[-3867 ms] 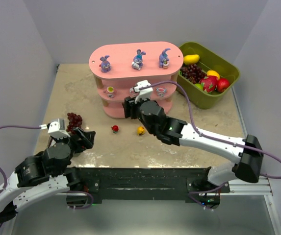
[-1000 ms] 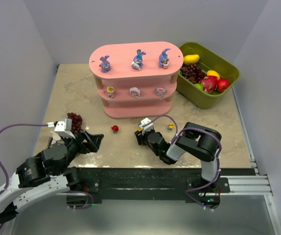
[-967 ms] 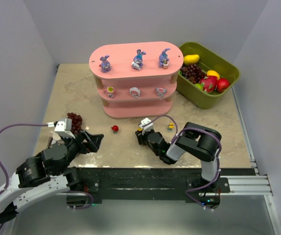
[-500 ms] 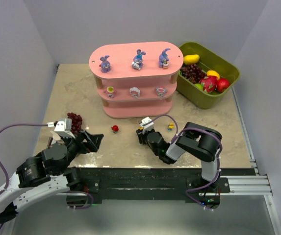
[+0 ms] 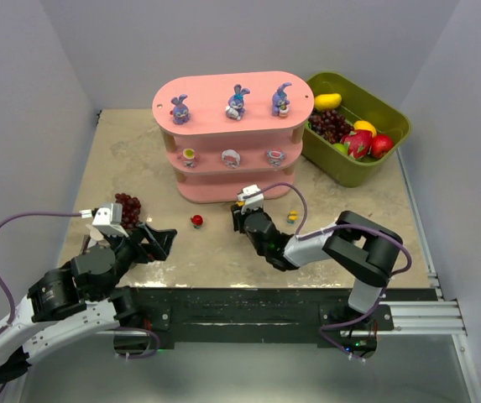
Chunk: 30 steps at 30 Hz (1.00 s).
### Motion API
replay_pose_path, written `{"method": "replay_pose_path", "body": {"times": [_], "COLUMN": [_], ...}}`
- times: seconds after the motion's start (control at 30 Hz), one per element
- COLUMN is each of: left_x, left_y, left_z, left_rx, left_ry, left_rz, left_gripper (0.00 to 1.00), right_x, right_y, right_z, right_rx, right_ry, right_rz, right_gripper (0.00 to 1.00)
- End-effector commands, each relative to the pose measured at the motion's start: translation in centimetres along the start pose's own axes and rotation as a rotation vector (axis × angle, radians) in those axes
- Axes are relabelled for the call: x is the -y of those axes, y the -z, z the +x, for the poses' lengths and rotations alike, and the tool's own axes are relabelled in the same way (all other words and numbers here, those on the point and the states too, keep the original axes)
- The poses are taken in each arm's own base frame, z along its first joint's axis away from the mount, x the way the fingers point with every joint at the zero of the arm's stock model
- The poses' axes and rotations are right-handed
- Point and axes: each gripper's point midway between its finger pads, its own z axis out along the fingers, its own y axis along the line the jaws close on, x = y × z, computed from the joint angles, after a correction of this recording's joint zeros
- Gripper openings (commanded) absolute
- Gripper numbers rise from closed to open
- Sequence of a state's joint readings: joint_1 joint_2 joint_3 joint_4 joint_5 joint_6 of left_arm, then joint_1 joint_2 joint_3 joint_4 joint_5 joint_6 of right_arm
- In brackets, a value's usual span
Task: Place and organize the plastic toys onto the shelf
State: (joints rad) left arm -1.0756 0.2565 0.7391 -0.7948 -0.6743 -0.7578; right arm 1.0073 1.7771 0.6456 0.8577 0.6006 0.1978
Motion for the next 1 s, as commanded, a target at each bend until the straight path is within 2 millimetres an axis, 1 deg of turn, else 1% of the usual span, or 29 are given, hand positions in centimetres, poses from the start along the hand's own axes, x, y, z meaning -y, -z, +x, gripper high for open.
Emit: {"method": "replay_pose_path", "body": {"times": [0.0,0.03,0.07,0.1,0.17,0.2,0.23,0.27,0.3,0.5,0.77,0.93,0.97], "left_x": [-0.1,-0.1,-0.1,-0.1,-0.1,-0.1,-0.2,-0.2,-0.3,-0.4,-0.5,-0.6,-0.6], "left_y": [0.2,0.2,0.2,0.3,0.3,0.3,0.3,0.4,0.4,0.4,0.4,0.4,0.4], "left_z": [-0.8,-0.7,-0.8,-0.8,-0.7,-0.8,-0.8,-0.9,-0.9,-0.9,-0.9,-0.9,-0.9], "left_rx": [0.028,0.027,0.029,0.03,0.028,0.032,0.033,0.035,0.035,0.04,0.039,0.04,0.04], "left_ry": [0.02,0.019,0.023,0.025,0.025,0.029,0.028,0.03,0.033,0.039,0.039,0.045,0.045], "left_rz": [-0.002,-0.002,-0.001,0.0,-0.002,0.0,-0.003,-0.003,-0.005,-0.011,-0.014,-0.015,-0.015], "left_gripper": [1.0,1.0,1.0,0.99,1.0,1.0,1.0,1.0,0.99,1.0,1.0,0.99,1.0], "right_x": [0.0,0.0,0.2,0.0,0.4,0.3,0.4,0.5,0.3,0.1,0.4,1.1,1.2], "right_y": [-1.0,-1.1,-1.3,-1.6,-1.8,-2.0,-2.1,-2.3,-2.6,-4.0,-4.8,-5.4,-5.5], "right_z": [-3.9,-3.4,-3.4,-4.0,-3.5,-3.9,-3.8,-3.4,-3.7,-3.4,-3.3,-3.3,-2.9], "right_rx": [0.048,0.021,0.019,0.028,0.016,0.025,0.023,0.019,0.026,0.006,0.022,0.033,0.031], "right_ry": [-0.086,-0.072,-0.079,-0.087,-0.092,-0.101,-0.105,-0.096,-0.097,-0.07,-0.08,-0.078,-0.076], "right_rz": [0.08,0.091,0.117,0.119,0.154,0.165,0.175,0.187,0.19,0.241,0.281,0.303,0.297], "right_gripper": [0.23,0.23,0.23,0.23,0.23,0.23,0.23,0.23,0.23,0.23,0.23,0.23,0.23]}}
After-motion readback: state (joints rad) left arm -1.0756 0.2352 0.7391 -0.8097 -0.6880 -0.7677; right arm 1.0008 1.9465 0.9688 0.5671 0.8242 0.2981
